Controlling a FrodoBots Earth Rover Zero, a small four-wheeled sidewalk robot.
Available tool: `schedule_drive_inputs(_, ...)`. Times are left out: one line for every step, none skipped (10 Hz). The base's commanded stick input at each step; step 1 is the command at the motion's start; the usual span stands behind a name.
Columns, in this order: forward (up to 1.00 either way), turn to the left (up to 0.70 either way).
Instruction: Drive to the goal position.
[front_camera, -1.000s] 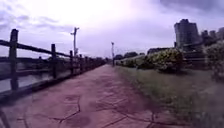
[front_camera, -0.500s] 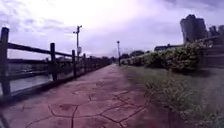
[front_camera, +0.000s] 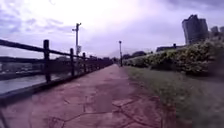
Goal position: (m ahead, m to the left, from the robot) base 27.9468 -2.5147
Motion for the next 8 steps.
schedule_drive_inputs(1.0, 0.28)
schedule_drive_inputs(1.0, 0.32)
schedule_drive_inputs(1.0, 0.08)
schedule_drive_inputs(1.0, 0.0)
schedule_drive_inputs(1.0, 0.0)
schedule_drive_inputs(1.0, 0.0)
schedule_drive_inputs(1.0, 0.0)
schedule_drive_inputs(1.0, 0.0)
